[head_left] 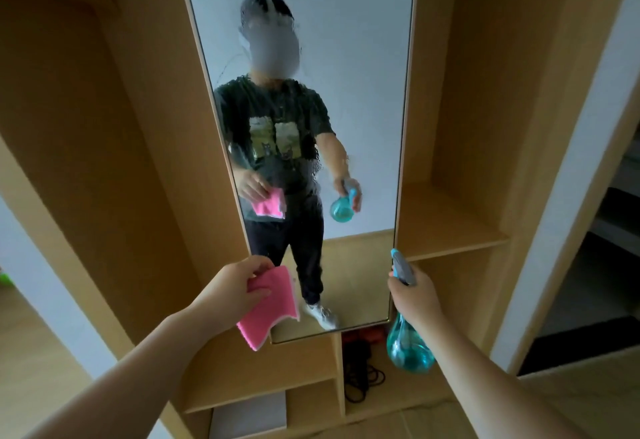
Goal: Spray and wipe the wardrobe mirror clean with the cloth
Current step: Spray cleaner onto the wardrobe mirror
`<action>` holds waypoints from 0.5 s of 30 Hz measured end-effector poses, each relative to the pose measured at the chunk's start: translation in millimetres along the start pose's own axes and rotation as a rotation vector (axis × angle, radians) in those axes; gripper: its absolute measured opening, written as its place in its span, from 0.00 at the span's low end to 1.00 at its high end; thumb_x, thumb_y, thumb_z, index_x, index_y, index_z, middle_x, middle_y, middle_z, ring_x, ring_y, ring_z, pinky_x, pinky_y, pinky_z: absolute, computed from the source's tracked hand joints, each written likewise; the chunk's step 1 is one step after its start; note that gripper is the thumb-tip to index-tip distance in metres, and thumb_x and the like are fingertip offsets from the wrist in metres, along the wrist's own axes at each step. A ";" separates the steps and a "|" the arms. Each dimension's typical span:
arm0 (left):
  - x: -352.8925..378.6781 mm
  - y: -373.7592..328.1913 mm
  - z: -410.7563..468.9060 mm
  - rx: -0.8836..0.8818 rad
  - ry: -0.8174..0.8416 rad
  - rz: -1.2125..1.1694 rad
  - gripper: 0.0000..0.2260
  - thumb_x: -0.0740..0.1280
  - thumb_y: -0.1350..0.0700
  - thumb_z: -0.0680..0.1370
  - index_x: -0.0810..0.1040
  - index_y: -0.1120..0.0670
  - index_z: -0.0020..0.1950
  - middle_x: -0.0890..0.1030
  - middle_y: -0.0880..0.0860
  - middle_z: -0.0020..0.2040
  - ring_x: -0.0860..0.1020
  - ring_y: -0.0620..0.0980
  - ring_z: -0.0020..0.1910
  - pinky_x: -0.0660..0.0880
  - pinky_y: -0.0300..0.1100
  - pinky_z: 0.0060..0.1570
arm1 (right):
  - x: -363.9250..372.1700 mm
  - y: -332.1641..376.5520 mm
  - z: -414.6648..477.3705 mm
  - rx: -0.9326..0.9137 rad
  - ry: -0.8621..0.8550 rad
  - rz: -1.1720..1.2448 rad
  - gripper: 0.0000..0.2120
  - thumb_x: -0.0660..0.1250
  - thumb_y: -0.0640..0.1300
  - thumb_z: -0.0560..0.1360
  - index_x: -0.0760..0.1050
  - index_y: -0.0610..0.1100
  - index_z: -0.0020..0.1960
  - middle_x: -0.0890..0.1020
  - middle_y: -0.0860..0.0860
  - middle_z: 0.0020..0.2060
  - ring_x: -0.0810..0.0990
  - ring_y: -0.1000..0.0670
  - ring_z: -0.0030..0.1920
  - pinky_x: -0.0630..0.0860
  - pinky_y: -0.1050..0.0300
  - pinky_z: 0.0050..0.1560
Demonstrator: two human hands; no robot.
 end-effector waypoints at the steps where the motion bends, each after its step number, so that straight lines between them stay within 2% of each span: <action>1: 2.6 2.5 -0.4 -0.004 0.004 -0.005 0.14 0.68 0.57 0.77 0.74 0.45 0.61 0.77 0.40 0.47 0.76 0.39 0.45 0.74 0.33 0.41 | 0.2 -3.8 0.3 0.010 -0.002 -0.002 0.06 0.63 0.39 0.77 0.75 0.46 0.53 0.75 0.47 0.33 0.72 0.50 0.30 0.67 0.63 0.27; 6: 6.5 10.7 -1.9 -0.012 0.008 -0.016 0.14 0.67 0.57 0.77 0.72 0.42 0.58 0.76 0.38 0.47 0.76 0.39 0.45 0.74 0.32 0.39 | 0.3 -13.8 -0.3 0.035 -0.034 0.019 0.06 0.63 0.38 0.78 0.76 0.45 0.53 0.76 0.46 0.34 0.71 0.51 0.29 0.68 0.64 0.26; 10: 3.8 15.9 -2.4 -0.019 -0.002 -0.005 0.14 0.67 0.57 0.77 0.71 0.41 0.58 0.76 0.39 0.48 0.76 0.40 0.46 0.74 0.32 0.39 | -0.2 -11.5 -1.3 0.007 -0.040 0.034 0.05 0.63 0.38 0.78 0.76 0.44 0.50 0.72 0.47 0.31 0.69 0.52 0.27 0.66 0.65 0.25; 11: 3.4 17.0 -2.2 -0.020 -0.002 -0.005 0.14 0.67 0.57 0.77 0.71 0.40 0.58 0.76 0.39 0.48 0.76 0.40 0.46 0.74 0.32 0.40 | -0.2 -10.5 -2.1 0.003 -0.039 0.030 0.04 0.63 0.38 0.78 0.75 0.45 0.48 0.71 0.48 0.30 0.69 0.52 0.27 0.66 0.66 0.24; 15: 2.4 20.1 -1.5 -0.014 -0.003 -0.014 0.14 0.67 0.57 0.77 0.71 0.39 0.57 0.78 0.39 0.49 0.77 0.40 0.46 0.76 0.33 0.41 | 0.9 -11.3 -5.0 0.018 -0.060 0.047 0.15 0.61 0.36 0.77 0.65 0.48 0.34 0.65 0.52 0.25 0.64 0.56 0.21 0.62 0.64 0.22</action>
Point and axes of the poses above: each hand's wrist, its own z-axis towards the middle knuckle, its own x-axis out of the palm, y = z × x, the point moved 6 cm from there along z, towards the middle knuckle
